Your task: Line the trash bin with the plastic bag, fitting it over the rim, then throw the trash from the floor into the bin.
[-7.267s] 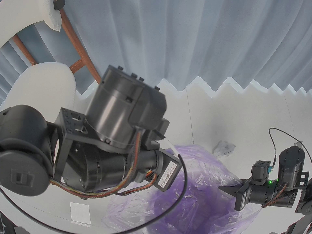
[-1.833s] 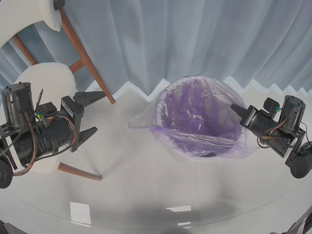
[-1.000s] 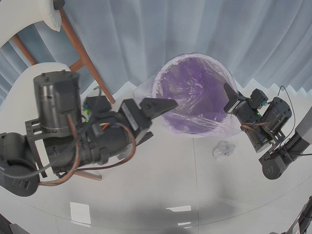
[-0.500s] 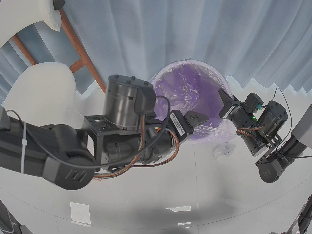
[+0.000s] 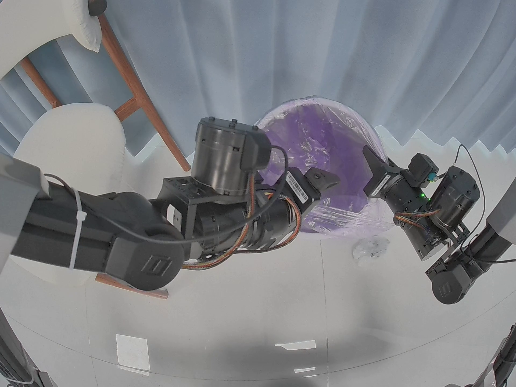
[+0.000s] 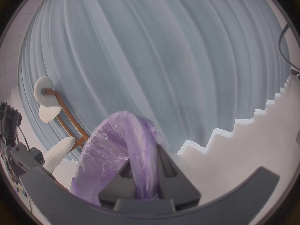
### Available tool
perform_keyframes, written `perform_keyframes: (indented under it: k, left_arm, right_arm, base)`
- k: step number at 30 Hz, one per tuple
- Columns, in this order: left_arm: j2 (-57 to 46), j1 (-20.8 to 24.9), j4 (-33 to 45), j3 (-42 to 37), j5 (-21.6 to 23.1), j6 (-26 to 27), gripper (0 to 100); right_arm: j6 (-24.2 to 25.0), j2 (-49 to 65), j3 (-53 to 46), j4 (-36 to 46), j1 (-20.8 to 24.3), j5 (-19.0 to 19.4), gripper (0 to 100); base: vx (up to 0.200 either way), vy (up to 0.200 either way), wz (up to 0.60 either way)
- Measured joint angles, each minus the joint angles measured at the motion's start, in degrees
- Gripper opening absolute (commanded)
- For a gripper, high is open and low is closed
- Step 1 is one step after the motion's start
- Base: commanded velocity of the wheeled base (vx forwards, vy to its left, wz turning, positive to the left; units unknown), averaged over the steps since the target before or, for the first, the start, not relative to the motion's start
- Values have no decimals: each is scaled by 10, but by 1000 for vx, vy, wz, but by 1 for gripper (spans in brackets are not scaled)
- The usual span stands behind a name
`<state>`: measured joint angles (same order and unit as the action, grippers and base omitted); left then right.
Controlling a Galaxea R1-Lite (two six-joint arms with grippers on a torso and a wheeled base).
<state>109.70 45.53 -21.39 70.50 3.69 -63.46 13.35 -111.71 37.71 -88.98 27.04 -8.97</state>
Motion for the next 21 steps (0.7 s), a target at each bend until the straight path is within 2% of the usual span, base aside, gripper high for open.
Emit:
perform_keyframes:
  k: [14,15,21]
  left_arm:
    - [43,-16,-3,28,-4,0,100]
    - [46,-16,-3,30,-4,0,0]
    - [61,-17,0,40,-14,0,0]
  right_arm:
    - [0,4,0,1,10,0,0]
    - [0,4,-1,1,11,0,0]
    - [1,7,-1,-1,13,0,0]
  base:
    - [0,0,0]
    - [0,0,0]
    - [0,0,0]
